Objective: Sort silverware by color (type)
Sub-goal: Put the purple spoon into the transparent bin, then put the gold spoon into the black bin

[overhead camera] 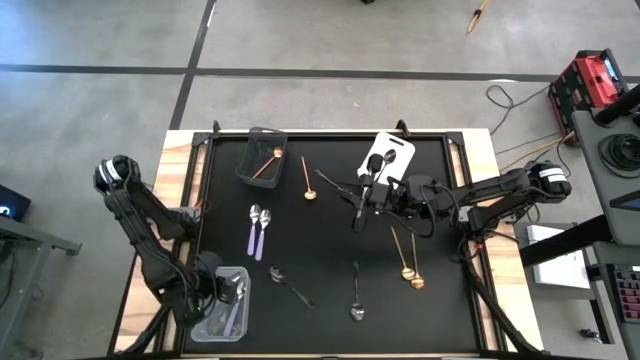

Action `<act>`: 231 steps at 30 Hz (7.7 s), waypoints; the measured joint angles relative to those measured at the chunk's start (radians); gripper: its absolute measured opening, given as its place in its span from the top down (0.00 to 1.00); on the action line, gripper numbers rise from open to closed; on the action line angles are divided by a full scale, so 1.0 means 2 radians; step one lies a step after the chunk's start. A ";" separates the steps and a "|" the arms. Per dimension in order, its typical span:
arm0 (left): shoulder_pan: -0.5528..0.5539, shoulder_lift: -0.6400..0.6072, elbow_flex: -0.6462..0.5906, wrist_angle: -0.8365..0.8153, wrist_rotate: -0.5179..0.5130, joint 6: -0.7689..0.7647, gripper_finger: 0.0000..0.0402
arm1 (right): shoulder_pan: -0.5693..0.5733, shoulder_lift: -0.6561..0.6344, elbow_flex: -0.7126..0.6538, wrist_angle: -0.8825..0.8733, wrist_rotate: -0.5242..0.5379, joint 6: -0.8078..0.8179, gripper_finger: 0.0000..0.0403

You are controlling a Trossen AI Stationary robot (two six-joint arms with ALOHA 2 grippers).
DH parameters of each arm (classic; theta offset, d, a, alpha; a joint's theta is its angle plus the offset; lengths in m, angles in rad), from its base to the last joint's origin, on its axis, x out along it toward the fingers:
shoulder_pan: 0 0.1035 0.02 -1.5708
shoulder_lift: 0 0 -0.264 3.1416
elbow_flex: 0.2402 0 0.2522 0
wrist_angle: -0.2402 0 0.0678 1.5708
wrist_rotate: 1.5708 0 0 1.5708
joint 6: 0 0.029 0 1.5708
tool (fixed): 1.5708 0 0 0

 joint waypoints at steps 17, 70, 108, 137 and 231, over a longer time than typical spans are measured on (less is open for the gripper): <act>0.004 0.036 0.000 0.013 0.000 0.006 1.00 | 0.000 0.000 0.000 -0.001 0.006 -0.004 0.85; 0.019 -0.041 0.094 -0.024 -0.025 0.235 0.88 | 0.000 0.000 0.013 -0.038 0.009 0.066 0.85; 0.333 -0.260 -0.063 0.281 0.096 1.237 0.91 | 0.029 0.043 0.127 -0.597 -0.018 0.596 0.85; 0.547 -0.325 -0.077 0.381 0.249 1.389 0.91 | 0.029 0.102 0.127 -0.960 -0.128 0.822 0.85; 0.543 -0.096 -0.075 0.520 0.266 1.235 0.54 | 0.065 0.182 0.256 -0.670 -0.007 0.526 0.97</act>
